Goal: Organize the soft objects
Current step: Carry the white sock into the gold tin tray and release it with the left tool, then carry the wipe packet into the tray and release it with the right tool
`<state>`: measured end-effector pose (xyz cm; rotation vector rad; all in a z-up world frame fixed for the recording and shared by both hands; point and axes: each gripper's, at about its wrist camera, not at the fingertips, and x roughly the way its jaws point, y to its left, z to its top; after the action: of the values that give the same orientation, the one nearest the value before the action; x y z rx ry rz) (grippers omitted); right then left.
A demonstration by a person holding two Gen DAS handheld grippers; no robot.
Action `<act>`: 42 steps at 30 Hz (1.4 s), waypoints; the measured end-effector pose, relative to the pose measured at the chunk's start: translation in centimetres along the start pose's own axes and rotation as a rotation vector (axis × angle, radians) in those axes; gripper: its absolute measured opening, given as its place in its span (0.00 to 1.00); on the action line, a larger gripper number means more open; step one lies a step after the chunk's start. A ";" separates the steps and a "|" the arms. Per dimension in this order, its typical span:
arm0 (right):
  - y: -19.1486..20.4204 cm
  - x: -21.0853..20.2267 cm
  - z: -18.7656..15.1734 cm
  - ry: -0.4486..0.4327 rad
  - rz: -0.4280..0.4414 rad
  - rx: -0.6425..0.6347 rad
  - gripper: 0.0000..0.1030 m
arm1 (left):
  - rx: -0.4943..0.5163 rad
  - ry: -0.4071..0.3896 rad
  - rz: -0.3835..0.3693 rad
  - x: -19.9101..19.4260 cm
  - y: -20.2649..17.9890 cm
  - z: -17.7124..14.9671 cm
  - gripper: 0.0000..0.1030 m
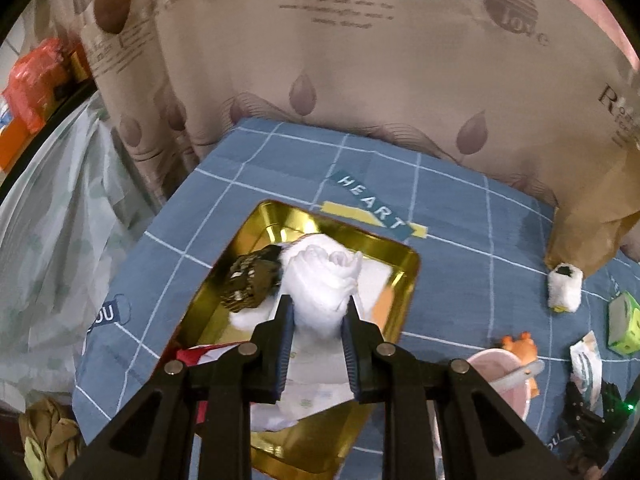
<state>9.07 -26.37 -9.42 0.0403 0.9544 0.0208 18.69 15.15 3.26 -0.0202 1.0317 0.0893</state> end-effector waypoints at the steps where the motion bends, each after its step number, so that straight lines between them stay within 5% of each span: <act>1: 0.0 0.0 0.0 0.000 0.000 0.000 0.73 | -0.004 0.001 0.003 0.1 0.2 0.0 0.22; 23: 0.0 0.4 -0.1 0.004 -0.014 -0.005 0.72 | -0.069 0.060 0.036 4.2 4.6 -2.0 0.23; 33: 0.0 0.3 -0.1 0.004 -0.022 -0.009 0.72 | -0.079 0.033 -0.010 2.7 5.2 -2.7 0.42; 42: 0.3 0.0 -0.1 -0.012 -0.039 -0.031 0.67 | -0.058 -0.057 -0.008 -1.3 5.5 -6.2 0.50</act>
<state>8.97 -26.05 -9.45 -0.0064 0.9422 -0.0005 12.31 20.22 1.34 -0.0746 0.9716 0.1117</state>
